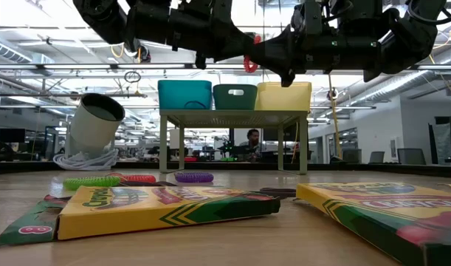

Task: Pick & Place Office Desk Supplies
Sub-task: Put the left orange spring keychain into the green bin on the shelf

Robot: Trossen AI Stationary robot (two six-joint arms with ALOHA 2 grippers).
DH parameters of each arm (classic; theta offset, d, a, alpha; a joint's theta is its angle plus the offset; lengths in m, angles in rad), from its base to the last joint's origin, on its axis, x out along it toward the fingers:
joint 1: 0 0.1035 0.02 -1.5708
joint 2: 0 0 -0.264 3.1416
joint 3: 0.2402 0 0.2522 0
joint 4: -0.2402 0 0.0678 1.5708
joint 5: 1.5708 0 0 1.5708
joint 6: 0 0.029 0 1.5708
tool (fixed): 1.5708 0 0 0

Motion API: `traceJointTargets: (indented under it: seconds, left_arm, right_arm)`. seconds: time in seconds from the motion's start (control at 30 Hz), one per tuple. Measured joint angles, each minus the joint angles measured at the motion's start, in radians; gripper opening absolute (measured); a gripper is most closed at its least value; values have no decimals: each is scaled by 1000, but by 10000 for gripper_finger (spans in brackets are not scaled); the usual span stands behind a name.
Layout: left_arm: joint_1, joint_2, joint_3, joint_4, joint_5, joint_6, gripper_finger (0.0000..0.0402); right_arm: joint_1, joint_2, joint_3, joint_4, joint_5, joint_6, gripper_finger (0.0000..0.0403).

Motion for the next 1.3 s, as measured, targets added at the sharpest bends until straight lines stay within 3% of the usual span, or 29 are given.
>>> traceJointTargets:
  seconds: [0.2, 0.47, 0.67, 0.9, 1.13, 1.3]
  left_arm:
    - [2, 0, -1, -1, -58, -51, 82]
    - [-8, -4, -1, -44, -59, -109, 197]
    - [-8, -75, -2, -140, -58, -108, 250]
    - [-25, -228, -2, -329, -56, -52, 268]
    - [-41, -454, -5, -693, -53, -60, 269]
    - [-57, -591, -95, -757, -57, -73, 269]
  right_arm:
    - [0, -1, 0, -14, -3, 0, 35]
    - [0, -1, 0, -34, -6, -29, 38]
    - [0, -1, 0, -45, -4, -30, 21]
    - [0, -16, 0, -70, -3, -47, 27]
    - [-7, -66, 0, -96, -3, -56, 25]
    - [-31, -103, 28, -168, -3, -56, 23]
